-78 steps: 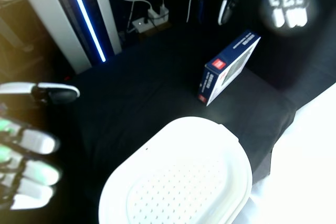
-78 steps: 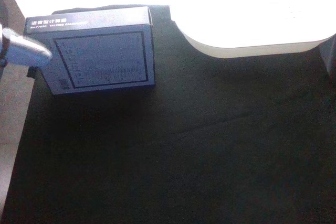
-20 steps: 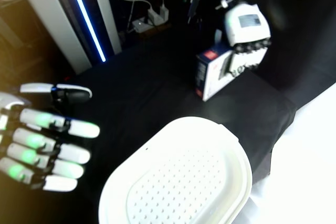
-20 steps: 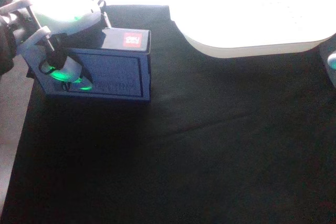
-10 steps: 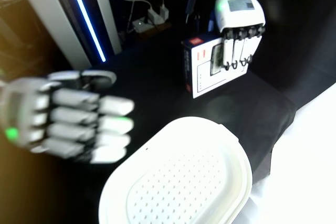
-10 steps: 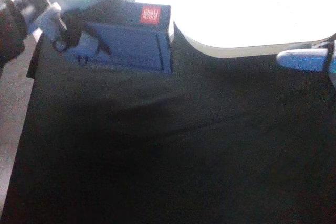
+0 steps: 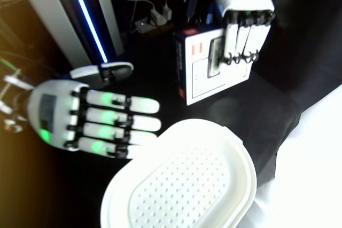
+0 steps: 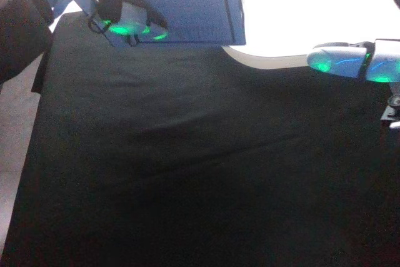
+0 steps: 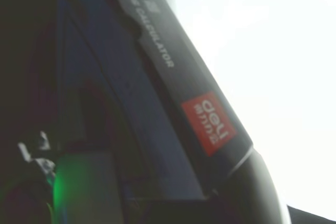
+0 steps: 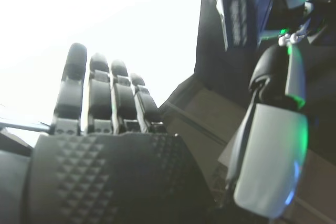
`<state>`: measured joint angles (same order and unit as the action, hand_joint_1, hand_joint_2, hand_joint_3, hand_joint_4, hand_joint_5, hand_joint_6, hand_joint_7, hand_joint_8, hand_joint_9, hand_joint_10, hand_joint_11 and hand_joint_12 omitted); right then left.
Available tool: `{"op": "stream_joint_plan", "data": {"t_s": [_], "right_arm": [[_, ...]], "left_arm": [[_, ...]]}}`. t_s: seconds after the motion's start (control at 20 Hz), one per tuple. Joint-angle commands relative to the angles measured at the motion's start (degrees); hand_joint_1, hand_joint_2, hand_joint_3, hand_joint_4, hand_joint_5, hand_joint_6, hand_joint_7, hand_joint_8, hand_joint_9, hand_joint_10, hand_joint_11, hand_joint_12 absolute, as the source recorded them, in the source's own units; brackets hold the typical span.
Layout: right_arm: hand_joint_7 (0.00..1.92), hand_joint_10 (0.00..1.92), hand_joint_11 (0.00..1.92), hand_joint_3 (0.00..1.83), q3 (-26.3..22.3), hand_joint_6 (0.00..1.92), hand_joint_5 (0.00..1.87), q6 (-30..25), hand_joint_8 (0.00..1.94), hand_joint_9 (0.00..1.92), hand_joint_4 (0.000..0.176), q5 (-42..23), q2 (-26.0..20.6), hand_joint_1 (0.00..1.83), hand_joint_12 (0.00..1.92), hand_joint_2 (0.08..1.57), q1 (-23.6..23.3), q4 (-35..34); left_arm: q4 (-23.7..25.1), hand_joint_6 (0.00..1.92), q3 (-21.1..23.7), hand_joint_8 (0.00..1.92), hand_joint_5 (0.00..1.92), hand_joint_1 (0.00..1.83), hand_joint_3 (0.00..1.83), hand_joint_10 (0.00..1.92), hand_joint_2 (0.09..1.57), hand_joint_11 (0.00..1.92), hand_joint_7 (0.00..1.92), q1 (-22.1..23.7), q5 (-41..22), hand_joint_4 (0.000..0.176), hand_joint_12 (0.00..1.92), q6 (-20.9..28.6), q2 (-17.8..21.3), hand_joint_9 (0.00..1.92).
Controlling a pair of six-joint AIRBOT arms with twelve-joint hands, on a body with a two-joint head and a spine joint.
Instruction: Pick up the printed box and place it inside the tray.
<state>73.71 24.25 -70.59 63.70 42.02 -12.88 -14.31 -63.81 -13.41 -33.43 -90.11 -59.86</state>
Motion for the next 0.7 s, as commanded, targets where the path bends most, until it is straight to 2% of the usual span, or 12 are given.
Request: {"op": "stream_joint_plan", "data": {"t_s": [0.0, 0.05, 0.1, 0.15, 0.35, 0.4, 0.5, 0.55, 0.6, 0.65], "right_arm": [[0.14, 0.0, 0.0, 0.0, 0.5, 0.0, 0.0, -0.3, 0.0, 0.17, 0.0, -7.1, -0.2, 0.67, 0.61, 0.72, -1.1, -0.9], [0.13, 0.0, 0.0, 0.0, 0.8, 0.0, 0.0, -0.3, 0.0, 0.18, 0.0, -7.1, 0.3, 0.68, 0.63, 0.72, -1.7, -1.2], [0.15, 0.0, 0.0, 0.0, 0.9, 0.0, 0.0, -0.3, 0.0, 0.17, 0.0, -7.1, 0.6, 0.68, 0.61, 0.71, -2.3, -1.4], [0.16, 0.0, 0.0, 0.0, 1.1, 0.0, 0.0, -0.3, 0.01, 0.17, 0.0, -7.1, 0.9, 0.72, 0.55, 0.7, -2.9, -1.4], [0.15, 0.0, 0.0, 0.0, 1.6, 0.0, 0.0, -0.3, 0.01, 0.17, 0.0, -7.2, 2.1, 0.75, 0.62, 0.71, -5.2, -1.5], [0.15, 0.0, 0.0, 0.0, 1.9, 0.0, 0.0, -0.3, 0.01, 0.17, 0.0, -7.2, 2.5, 0.75, 0.62, 0.7, -6.0, -1.5], [0.16, 0.0, 0.0, 0.0, 2.3, 0.0, 0.0, -0.3, 0.0, 0.14, 0.0, -7.2, 3.5, 0.75, 0.45, 0.67, -6.9, -1.5], [0.16, 0.0, 0.0, 0.0, 2.5, 0.0, 0.0, -0.3, 0.0, 0.14, 0.0, -7.2, 3.9, 0.75, 0.45, 0.67, -7.1, -1.5], [0.18, 0.01, 0.0, 0.0, 2.7, 0.0, 0.0, -0.3, 0.0, 0.15, 0.0, -7.2, 4.2, 0.76, 0.48, 0.64, -7.1, -1.5], [0.2, 0.01, 0.0, 0.0, 2.8, 0.0, 0.0, -0.3, 0.0, 0.19, 0.002, -7.2, 4.7, 0.75, 0.69, 0.63, -7.3, -1.6]], "left_arm": [[1.0, 0.92, -0.1, 0.38, 0.97, 1.4, 0.02, 0.7, 1.02, 1.4, 1.23, 0.5, -8.5, 0.0, 0.17, 0.4, 0.0, 1.26], [0.9, 0.92, -0.2, 0.53, 0.99, 1.4, 0.0, 0.7, 1.03, 1.41, 1.15, 0.4, -9.4, 0.0, 0.17, 0.9, -0.4, 1.25], [0.9, 0.95, -0.4, 0.59, 0.99, 1.4, 0.0, 0.69, 1.04, 1.42, 1.11, 0.4, -9.8, 0.0, 0.17, 1.6, -0.7, 1.25], [0.9, 0.95, -0.6, 0.59, 0.99, 1.4, 0.0, 0.7, 1.04, 1.43, 1.1, 0.4, -10.6, 0.0, 0.17, 2.5, -0.9, 1.25], [0.8, 0.98, -1.8, 0.72, 0.96, 1.4, 0.0, 0.69, 1.05, 1.45, 1.04, 0.4, -14.1, 0.0, 0.15, 8.0, -1.9, 1.25], [0.8, 0.93, -1.8, 0.69, 0.97, 1.4, 0.0, 0.69, 1.04, 1.47, 1.07, 0.4, -14.9, 0.0, 0.15, 8.9, -2.1, 1.26], [0.9, 0.81, -1.8, 0.59, 1.01, 1.4, 0.0, 0.76, 1.03, 1.45, 1.14, 0.4, -15.4, 0.0, 0.15, 9.6, -2.6, 1.25], [1.0, 0.81, -2.0, 0.59, 1.01, 1.4, 0.0, 0.76, 1.03, 1.45, 1.14, 0.4, -15.5, 0.0, 0.15, 9.6, -3.1, 1.25], [1.0, 0.83, -2.1, 0.58, 1.02, 1.4, 0.0, 0.75, 1.03, 1.4, 1.14, 0.4, -15.8, 0.0, 0.13, 9.6, -3.5, 1.23], [0.9, 0.78, -2.2, 0.53, 1.07, 1.4, 0.0, 0.77, 1.03, 1.39, 1.16, 0.4, -16.3, 0.0, 0.13, 10.1, -3.9, 1.22]]}}
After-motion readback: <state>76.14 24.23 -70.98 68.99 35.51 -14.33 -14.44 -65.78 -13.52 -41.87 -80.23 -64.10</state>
